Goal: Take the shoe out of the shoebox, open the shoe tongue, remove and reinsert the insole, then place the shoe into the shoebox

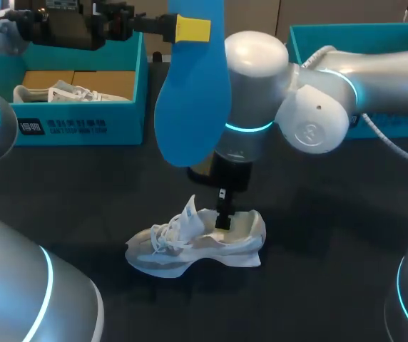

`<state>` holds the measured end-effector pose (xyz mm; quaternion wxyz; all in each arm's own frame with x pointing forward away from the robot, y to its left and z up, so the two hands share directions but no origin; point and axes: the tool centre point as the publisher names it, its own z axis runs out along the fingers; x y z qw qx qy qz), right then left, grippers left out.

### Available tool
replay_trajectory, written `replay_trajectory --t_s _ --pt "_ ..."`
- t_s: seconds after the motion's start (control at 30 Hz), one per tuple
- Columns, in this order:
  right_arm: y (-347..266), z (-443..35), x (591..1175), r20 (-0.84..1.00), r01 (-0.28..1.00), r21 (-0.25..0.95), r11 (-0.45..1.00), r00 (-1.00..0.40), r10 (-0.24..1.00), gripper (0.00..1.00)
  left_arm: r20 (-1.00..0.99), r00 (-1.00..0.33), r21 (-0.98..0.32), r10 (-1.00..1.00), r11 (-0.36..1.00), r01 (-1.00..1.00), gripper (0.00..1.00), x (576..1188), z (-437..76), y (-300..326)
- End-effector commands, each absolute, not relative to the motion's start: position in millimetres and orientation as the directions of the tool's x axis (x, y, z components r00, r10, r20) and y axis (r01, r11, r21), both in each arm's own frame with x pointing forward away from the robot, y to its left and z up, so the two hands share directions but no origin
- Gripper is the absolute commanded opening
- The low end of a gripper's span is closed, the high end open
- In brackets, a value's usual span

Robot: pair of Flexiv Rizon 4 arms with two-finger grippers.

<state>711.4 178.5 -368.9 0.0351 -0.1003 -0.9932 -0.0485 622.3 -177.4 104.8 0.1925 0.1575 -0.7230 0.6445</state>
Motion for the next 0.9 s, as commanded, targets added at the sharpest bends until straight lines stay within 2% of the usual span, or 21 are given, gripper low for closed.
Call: replay_trajectory --t_s 0.03,0.17,0.23,0.27,0.33,0.4,0.9 --pt "181 -379 710 0.082 0.184 0.091 0.979 -0.981 0.177 1.0 0.482 -0.876 -0.871 0.02 0.121 -0.476 0.0 623 105 -178" --pt "181 -385 708 0.089 0.159 0.081 0.984 -0.984 0.152 1.0 0.482 -0.876 -0.871 0.02 0.121 -0.476 0.0 623 105 -178" --pt "182 -388 707 0.094 0.151 0.066 0.986 -0.985 0.145 0.93 0.482 -0.876 -0.871 0.02 0.121 -0.476 0.0 623 105 -178" --pt "182 -389 707 0.095 0.146 0.068 0.987 -0.986 0.139 0.85 0.482 -0.876 -0.871 0.02 0.121 -0.476 0.0 623 105 -178" --pt "182 -390 707 0.097 0.143 0.067 0.987 -0.986 0.136 0.46 0.482 -0.876 -0.871 0.02 0.121 -0.476 0.0 623 105 -178" --pt "182 -390 707 0.097 0.139 0.068 0.988 -0.987 0.132 0.0 0.482 -0.876 -0.871 0.02 0.121 -0.476 0.0 623 105 -178" --pt "183 -377 693 0.105 0.134 0.075 0.988 -0.987 0.126 0.0 0.482 -0.876 -0.871 0.02 0.121 -0.476 0.0 623 105 -178"
